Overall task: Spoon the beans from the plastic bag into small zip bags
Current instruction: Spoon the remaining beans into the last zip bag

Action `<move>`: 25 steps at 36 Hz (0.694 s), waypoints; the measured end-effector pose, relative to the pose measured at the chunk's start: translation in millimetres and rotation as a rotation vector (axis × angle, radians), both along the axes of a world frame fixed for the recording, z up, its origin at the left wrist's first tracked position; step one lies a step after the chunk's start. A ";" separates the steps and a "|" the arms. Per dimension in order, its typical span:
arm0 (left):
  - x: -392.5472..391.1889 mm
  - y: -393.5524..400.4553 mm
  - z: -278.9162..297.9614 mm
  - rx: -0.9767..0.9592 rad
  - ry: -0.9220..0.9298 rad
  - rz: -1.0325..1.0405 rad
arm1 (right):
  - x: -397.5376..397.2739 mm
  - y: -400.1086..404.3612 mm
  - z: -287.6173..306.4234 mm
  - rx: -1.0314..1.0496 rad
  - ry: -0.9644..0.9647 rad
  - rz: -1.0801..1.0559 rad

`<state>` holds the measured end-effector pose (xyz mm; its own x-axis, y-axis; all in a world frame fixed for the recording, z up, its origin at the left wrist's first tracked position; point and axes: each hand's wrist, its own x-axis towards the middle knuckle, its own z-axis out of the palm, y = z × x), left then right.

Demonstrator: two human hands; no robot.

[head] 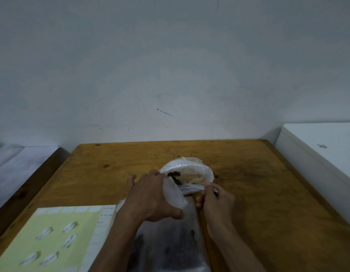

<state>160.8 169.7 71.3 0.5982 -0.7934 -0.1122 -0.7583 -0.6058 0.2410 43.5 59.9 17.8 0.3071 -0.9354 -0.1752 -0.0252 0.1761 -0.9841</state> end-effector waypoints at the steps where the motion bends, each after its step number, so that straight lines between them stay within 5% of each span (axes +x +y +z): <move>1: 0.9 0.1 0.0 -0.005 0.000 0.000 | -0.4 -0.3 2.0 0.025 -0.024 -0.004; 25: 14.0 4.6 0.1 -0.157 0.120 0.045 | -43.8 -20.6 44.4 0.032 -0.123 0.020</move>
<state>174.7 174.4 71.4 0.6233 -0.7795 -0.0616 -0.6913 -0.5862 0.4225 -0.3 39.2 62.1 0.3467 -0.9234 -0.1647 0.0911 0.2079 -0.9739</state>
